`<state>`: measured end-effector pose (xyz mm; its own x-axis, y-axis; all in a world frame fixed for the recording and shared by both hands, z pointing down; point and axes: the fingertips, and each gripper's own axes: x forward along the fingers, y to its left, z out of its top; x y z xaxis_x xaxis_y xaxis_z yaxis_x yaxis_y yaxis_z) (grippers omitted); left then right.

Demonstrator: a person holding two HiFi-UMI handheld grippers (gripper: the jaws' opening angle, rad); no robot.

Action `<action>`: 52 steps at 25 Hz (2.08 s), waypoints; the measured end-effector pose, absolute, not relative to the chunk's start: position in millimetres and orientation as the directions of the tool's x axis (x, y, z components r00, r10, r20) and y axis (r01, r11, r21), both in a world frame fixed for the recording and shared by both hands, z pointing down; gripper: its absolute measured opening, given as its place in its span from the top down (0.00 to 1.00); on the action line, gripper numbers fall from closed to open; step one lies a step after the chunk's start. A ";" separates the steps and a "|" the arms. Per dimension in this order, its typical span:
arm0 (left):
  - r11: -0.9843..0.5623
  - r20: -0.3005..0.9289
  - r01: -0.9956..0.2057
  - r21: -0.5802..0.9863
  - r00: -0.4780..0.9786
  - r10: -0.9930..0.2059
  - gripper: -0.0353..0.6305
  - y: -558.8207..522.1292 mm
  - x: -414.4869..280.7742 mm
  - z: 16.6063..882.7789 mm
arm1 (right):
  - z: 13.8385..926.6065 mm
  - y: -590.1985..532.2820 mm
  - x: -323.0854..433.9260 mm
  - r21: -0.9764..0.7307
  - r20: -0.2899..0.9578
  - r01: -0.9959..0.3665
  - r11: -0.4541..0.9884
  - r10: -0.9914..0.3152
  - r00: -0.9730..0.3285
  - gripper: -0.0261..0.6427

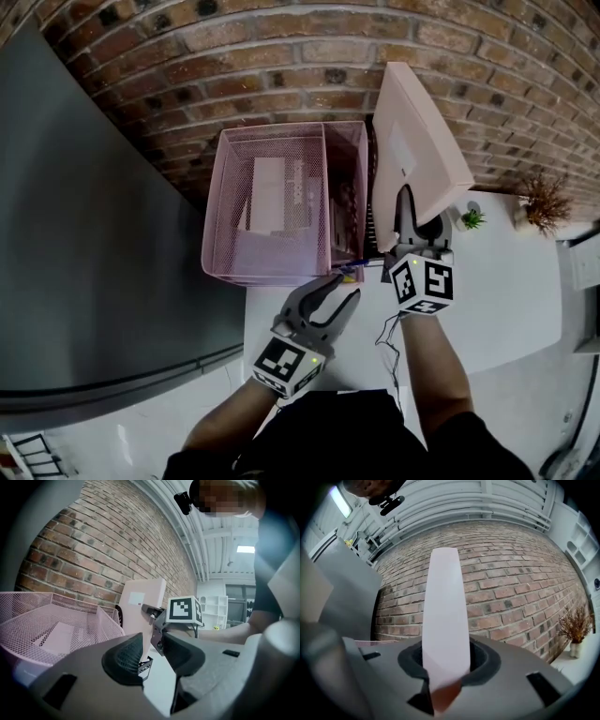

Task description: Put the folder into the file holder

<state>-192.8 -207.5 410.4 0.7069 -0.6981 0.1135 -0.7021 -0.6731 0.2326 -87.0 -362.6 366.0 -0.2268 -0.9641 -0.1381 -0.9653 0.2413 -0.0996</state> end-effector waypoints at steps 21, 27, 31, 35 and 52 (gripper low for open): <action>-0.656 0.094 -0.712 0.250 0.692 -0.716 0.75 -210.0 -191.4 411.9 | 451.8 -360.4 -103.8 -0.047 0.073 -0.967 0.252 -0.964 -0.255 0.69; -0.651 0.157 -0.722 0.235 0.689 -0.707 0.75 -204.1 -193.8 415.6 | 464.4 -357.0 -104.6 -0.058 0.130 -0.962 0.268 -0.953 -0.273 0.64; -0.650 0.109 -0.721 0.242 0.685 -0.720 0.75 -201.7 -190.4 412.4 | 460.2 -350.4 -106.0 -0.040 0.125 -0.955 0.293 -0.947 -0.296 0.61; -0.652 0.102 -0.722 0.233 0.685 -0.722 0.75 -197.4 -186.2 410.5 | 455.2 -342.0 -104.6 -0.037 0.117 -0.951 0.308 -0.943 -0.311 0.61; -0.606 0.105 -0.776 0.178 0.627 -0.772 0.89 -165.8 -159.9 402.0 | 415.1 -253.3 -70.2 -0.029 0.086 -0.914 0.405 -0.910 -0.406 0.71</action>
<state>-159.9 -165.8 402.0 0.6269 -0.7720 0.1049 -0.7756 -0.6057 0.1777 -70.2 -253.3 415.1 -0.4063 -0.9097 0.0858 -0.9137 0.4053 -0.0289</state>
